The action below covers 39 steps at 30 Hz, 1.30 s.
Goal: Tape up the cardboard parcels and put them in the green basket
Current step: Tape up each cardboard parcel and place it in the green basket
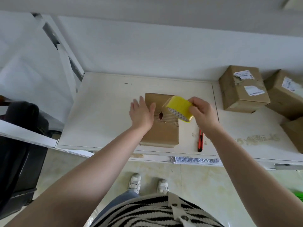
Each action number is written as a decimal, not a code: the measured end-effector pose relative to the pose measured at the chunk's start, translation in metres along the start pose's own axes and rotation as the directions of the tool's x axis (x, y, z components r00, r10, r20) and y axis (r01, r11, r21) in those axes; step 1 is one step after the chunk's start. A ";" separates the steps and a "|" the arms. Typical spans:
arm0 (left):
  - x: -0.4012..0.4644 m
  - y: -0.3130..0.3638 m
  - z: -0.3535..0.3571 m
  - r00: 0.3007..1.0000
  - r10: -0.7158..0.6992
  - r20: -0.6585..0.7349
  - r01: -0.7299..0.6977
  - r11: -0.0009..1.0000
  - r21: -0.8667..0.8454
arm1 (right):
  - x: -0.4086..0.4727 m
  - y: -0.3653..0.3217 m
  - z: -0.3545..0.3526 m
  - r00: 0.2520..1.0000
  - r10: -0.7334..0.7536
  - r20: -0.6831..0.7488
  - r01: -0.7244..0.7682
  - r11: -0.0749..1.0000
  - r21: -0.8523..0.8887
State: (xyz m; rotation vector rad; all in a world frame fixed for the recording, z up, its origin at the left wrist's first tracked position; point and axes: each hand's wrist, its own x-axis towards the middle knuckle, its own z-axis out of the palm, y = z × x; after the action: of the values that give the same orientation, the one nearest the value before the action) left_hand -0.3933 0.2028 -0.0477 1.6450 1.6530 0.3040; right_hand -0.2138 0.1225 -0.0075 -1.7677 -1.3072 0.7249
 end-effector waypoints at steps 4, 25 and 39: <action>-0.016 0.011 -0.020 0.973 0.221 0.062 -0.171 0.880 -0.444 | -0.007 -0.015 0.011 0.991 -0.043 0.123 0.034 0.997 0.071; -0.020 -0.005 -0.043 0.924 -0.048 0.380 0.328 0.612 -0.720 | -0.011 -0.016 0.024 0.981 -0.130 0.146 0.121 0.990 0.071; 0.000 -0.009 -0.058 0.989 0.013 0.145 0.087 0.749 -0.657 | 0.017 -0.026 0.011 0.989 0.037 0.147 0.030 0.901 -0.433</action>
State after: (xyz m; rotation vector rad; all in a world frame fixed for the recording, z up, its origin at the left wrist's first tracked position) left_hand -0.4377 0.2208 -0.0146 1.0551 1.2531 0.6573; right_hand -0.2308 0.1451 0.0090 -2.0975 -1.6696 0.6090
